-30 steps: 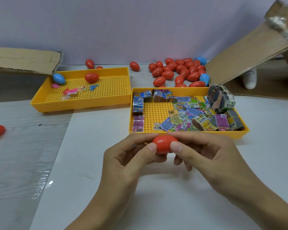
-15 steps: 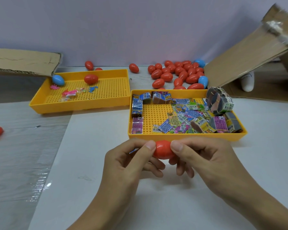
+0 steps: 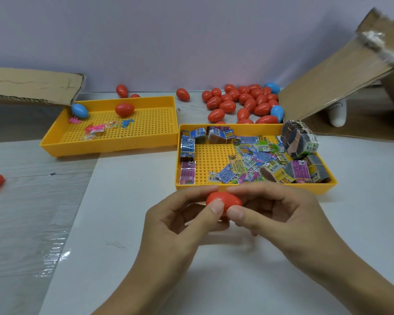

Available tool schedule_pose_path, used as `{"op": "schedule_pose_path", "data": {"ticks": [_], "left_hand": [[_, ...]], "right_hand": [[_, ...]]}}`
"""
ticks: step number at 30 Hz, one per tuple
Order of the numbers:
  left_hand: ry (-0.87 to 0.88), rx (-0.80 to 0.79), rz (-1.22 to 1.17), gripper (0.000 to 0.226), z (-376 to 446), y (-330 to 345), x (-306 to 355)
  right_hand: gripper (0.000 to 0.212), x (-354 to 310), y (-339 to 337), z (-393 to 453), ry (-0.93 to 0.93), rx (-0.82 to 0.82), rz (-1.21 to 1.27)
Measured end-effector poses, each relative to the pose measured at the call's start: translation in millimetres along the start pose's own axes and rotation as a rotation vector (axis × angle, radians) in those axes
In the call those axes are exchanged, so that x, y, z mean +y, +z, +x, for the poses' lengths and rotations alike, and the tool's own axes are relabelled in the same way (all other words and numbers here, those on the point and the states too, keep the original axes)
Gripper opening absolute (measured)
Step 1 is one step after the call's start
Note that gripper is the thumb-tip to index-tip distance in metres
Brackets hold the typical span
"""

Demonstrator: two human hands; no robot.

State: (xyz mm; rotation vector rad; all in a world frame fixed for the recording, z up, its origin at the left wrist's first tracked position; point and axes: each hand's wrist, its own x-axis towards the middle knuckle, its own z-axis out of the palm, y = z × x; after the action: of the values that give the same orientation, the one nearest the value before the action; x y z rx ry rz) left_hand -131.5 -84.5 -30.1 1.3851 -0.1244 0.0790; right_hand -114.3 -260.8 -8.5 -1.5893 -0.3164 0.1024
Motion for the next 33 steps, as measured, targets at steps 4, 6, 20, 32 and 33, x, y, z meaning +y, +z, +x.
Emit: {"op": "schedule_pose_path", "data": {"ticks": [4,6,20,32,33], "left_hand": [[0.035,0.052,-0.015,0.027,0,1,0],[0.043,0.092,-0.044,0.028,1,1,-1],[0.045,0.132,-0.083,0.029,1,1,-2],[0.031,0.127,-0.088,0.021,2,0,-4],[0.022,0.117,-0.082,0.018,2,0,-3]], "right_hand": [[0.031,3,2,-1,-0.142,0.09,-0.281],[0.041,6,-1,0,-0.299,0.133,-0.514],[0.055,12,-10,37,-0.094,0.089,-1.244],[0.008,-11,-13,16,-0.065,0.172,-0.143],[0.007,-13,-10,13,-0.047,0.126,-0.119]]}}
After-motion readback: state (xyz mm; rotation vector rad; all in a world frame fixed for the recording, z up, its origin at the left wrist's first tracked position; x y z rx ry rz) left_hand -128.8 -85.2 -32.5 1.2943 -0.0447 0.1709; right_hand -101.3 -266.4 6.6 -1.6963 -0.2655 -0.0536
